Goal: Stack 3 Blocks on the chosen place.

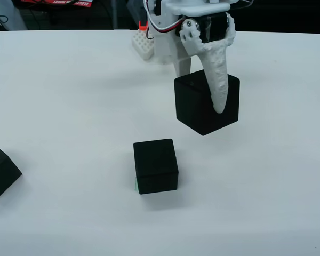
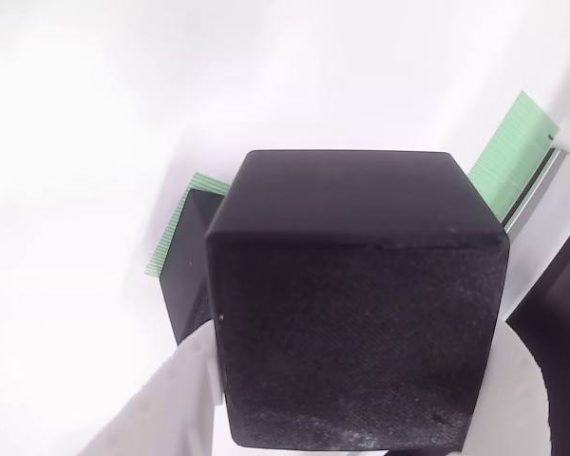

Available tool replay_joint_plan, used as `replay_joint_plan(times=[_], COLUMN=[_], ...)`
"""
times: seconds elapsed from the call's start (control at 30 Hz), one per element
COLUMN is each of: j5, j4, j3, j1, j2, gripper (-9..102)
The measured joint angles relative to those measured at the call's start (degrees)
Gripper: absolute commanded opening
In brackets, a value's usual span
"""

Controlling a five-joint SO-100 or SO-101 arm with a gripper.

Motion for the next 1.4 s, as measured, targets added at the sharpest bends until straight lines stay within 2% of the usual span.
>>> replay_joint_plan(times=[0.73,1.4], j5=[0.0,0.0], j4=[-1.0,-7.7], j3=[-2.1,1.9], j1=[13.7,14.9], j2=[-4.5,-9.1], gripper=[23,23])
